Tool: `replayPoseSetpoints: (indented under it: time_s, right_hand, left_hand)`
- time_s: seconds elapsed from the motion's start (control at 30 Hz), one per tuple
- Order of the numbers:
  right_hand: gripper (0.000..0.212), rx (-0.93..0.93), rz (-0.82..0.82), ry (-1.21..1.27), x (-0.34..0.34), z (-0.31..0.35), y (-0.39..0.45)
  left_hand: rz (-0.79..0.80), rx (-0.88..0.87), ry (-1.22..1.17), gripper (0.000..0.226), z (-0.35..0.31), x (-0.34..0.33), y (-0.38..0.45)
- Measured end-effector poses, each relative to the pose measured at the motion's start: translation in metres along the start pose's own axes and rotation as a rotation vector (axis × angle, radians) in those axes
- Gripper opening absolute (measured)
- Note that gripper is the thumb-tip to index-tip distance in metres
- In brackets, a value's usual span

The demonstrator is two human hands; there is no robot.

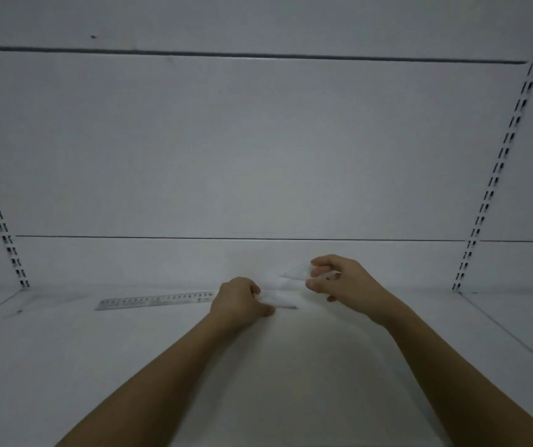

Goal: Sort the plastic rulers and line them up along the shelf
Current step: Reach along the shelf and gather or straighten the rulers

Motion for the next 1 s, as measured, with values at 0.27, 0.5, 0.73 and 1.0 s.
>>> replayPoseSetpoints:
  time_s: [0.27, 0.5, 0.73, 1.0]
  right_hand:
    - [0.044, 0.007, 0.051, -0.021, -0.012, -0.002, 0.022]
    - [0.053, 0.065, 0.226, -0.239, -0.056, 0.005, 0.037]
    - [0.053, 0.145, 0.309, -0.426, -0.093, -0.011, 0.035]
    - [0.058, 0.103, 0.271, -0.456, -0.097, -0.024, 0.035]
  left_hand:
    - [-0.019, -0.087, 0.140, 0.058, -0.002, 0.008, -0.014]
    - [-0.062, -0.241, 0.314, 0.055, 0.037, 0.022, -0.082]
    - [-0.167, -0.294, 0.294, 0.080, 0.047, 0.022, -0.092]
    - [-0.169, -0.294, 0.266, 0.077, 0.052, 0.019, -0.087]
Point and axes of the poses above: each hand's wrist, its own y-axis towards the middle knuckle, its own x-axis out of the back of the hand, z = x × y, the point moved 10 cm from there along y, towards the middle knuckle, and after that the axes turned 12 degrees about x, right-handed, at the moved point
